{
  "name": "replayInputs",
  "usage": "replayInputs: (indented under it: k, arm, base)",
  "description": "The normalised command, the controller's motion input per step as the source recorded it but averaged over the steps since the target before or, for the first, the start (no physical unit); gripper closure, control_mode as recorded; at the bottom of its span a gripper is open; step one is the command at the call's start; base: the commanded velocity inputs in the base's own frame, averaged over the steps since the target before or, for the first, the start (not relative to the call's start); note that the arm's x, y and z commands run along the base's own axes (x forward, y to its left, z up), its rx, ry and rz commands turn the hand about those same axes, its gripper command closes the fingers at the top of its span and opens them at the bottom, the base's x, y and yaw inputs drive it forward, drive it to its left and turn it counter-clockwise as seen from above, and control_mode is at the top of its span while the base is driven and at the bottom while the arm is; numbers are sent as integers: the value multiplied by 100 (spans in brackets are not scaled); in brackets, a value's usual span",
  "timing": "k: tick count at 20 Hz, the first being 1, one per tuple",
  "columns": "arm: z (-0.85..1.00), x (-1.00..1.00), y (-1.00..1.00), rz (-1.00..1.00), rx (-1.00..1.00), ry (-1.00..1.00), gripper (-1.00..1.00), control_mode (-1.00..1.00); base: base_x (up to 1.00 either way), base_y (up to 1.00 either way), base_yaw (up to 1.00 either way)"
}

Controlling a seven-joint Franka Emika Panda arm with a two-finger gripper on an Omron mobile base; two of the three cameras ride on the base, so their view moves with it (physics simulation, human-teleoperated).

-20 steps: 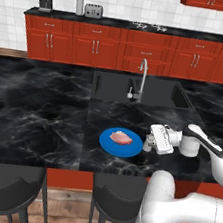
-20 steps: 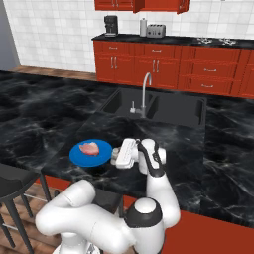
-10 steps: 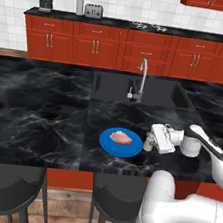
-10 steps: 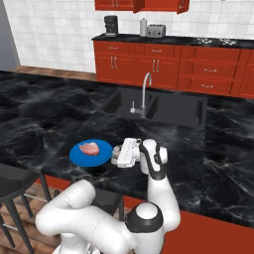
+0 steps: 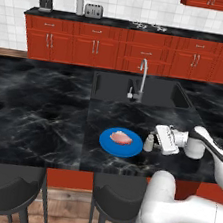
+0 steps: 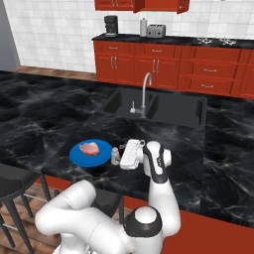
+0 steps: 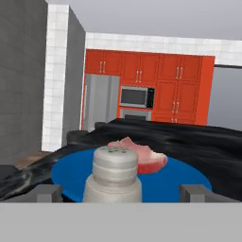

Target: Retrieve the shaker from the cabinet and place it next the steak on a plate on the dining table.

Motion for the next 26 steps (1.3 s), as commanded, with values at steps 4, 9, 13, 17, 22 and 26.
replayInputs:
  k: [4, 9, 13, 17, 22, 26]
  arm:
    - [14, -19, -62, -1, 10, 0, -100, -100]
    - [99, -57, -4, -6, 2, -7, -100, -100]
    - [100, -69, 22, 0, -4, -2, -100, -100]
    - [100, -96, 55, 2, -15, -17, -100, -100]
    - [100, -66, 75, 6, -22, -26, -100, -100]
    - [100, -75, 24, 4, -5, -24, -100, -100]
  base:
    - [0, 0, 0]
    - [0, 0, 0]
    - [0, 0, 0]
    - [0, 0, 0]
    - [0, 0, 0]
    - [0, 0, 0]
